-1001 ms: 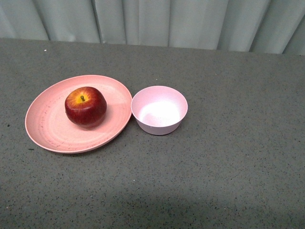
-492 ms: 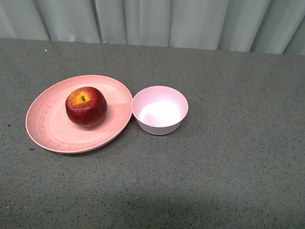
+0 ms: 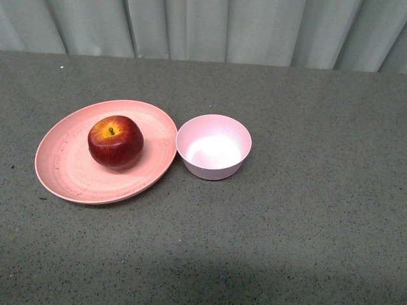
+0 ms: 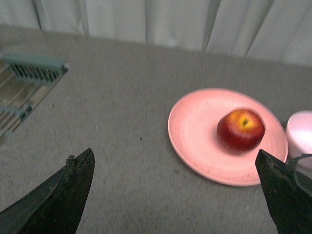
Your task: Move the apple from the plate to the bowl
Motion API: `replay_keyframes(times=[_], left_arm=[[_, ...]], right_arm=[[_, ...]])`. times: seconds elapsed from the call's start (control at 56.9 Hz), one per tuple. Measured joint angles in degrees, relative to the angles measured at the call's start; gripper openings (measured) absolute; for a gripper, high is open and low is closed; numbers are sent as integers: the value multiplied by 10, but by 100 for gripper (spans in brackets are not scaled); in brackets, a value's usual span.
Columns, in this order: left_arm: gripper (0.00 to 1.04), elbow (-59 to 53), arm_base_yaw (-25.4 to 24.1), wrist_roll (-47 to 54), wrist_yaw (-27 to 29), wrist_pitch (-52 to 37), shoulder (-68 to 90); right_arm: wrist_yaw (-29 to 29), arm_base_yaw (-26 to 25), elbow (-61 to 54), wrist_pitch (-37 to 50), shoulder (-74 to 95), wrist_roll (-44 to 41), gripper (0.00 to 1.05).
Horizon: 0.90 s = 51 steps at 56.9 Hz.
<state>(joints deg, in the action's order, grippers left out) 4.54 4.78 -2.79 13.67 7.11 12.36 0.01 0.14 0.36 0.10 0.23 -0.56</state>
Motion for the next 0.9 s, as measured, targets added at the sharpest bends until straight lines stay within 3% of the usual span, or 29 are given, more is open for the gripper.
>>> replay_keyframes(times=[0.369, 0.896], left_arm=[[98, 65, 0, -5, -77, -384, 467], [98, 293, 36, -50, -106, -404, 849]], right_arm=[[0, 0, 0, 0, 0, 0, 95], [0, 0, 0, 0, 0, 0, 95]])
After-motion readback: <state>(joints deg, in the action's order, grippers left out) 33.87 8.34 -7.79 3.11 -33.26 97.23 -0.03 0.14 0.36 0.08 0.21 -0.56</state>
